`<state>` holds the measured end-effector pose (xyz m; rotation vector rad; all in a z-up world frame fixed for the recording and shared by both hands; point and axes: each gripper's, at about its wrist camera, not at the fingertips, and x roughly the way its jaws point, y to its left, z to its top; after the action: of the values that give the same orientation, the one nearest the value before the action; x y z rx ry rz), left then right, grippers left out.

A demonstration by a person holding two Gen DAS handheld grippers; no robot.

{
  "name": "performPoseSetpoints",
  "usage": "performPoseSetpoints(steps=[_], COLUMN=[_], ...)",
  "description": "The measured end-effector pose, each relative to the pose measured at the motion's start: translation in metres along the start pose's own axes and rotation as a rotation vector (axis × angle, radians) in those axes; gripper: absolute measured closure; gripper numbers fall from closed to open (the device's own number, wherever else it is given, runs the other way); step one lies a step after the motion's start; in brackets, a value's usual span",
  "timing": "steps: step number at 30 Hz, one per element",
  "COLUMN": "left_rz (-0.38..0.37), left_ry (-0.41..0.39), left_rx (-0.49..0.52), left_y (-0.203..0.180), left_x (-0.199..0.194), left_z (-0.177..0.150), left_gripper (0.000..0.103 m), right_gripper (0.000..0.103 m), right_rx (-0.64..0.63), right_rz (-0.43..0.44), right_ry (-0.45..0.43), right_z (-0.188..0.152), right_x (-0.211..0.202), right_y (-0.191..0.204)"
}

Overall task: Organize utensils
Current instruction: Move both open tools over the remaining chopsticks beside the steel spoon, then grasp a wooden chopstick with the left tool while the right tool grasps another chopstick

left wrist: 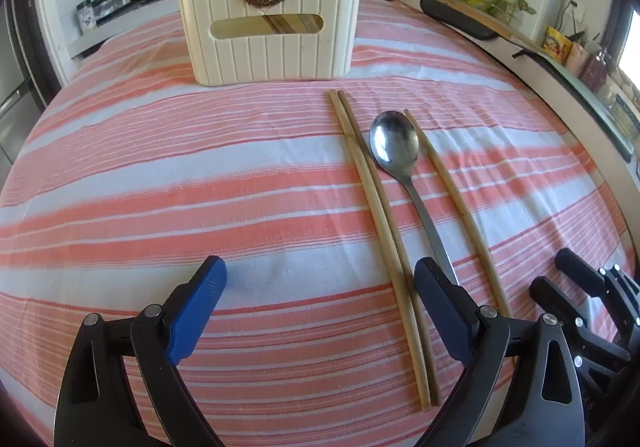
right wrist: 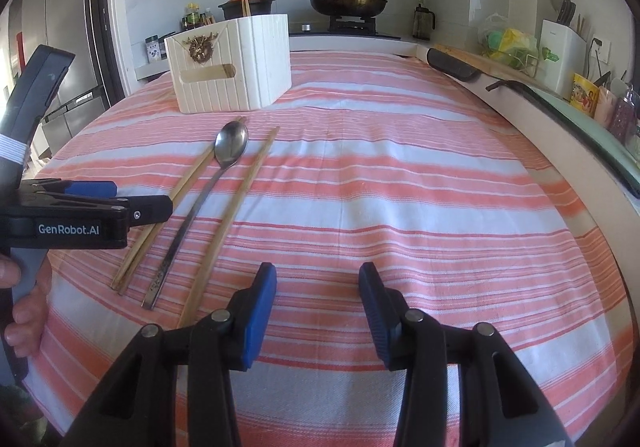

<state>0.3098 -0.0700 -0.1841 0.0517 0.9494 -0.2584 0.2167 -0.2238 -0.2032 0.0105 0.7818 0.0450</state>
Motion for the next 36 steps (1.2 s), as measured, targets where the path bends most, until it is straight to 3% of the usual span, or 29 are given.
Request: performPoseSetpoints(steps=[13, 16, 19, 23, 26, 29, 30, 36], left_rz=[0.058, 0.063, 0.064, 0.057, 0.053, 0.069, 0.080, 0.119], left_ry=[0.008, 0.011, -0.004, -0.021, -0.031, -0.038, -0.043, -0.041], left_rx=[0.009, 0.002, 0.015, 0.032, 0.028, -0.007, -0.021, -0.098], left_y=[0.004, 0.006, 0.005, 0.003, 0.007, 0.017, 0.022, 0.060], left_x=[0.006, 0.008, 0.006, 0.001, -0.003, -0.010, -0.014, -0.047], left_z=[0.003, 0.007, 0.010, 0.007, 0.005, 0.000, -0.004, -0.044], left_gripper=[0.007, 0.012, 0.033, 0.067, 0.095, 0.098, 0.098, 0.098], right_gripper=[0.059, 0.059, 0.059, 0.060, 0.067, 0.080, 0.093, 0.096], right_rx=[0.000, 0.048, 0.129, 0.056, -0.011, -0.082, -0.098, -0.012], right_rz=[-0.003, 0.022, 0.097, 0.168, 0.172, 0.137, 0.118, 0.044], right_ry=[-0.002, 0.042, 0.076, 0.110, 0.157, 0.148, 0.142, 0.140], right_z=[0.000, 0.007, 0.024, 0.041, 0.041, 0.035, 0.034, 0.024], right_x=[0.000, -0.001, -0.002, 0.008, 0.021, 0.026, 0.026, 0.012], right_y=[-0.001, -0.007, -0.011, 0.013, 0.033, 0.046, 0.047, 0.019])
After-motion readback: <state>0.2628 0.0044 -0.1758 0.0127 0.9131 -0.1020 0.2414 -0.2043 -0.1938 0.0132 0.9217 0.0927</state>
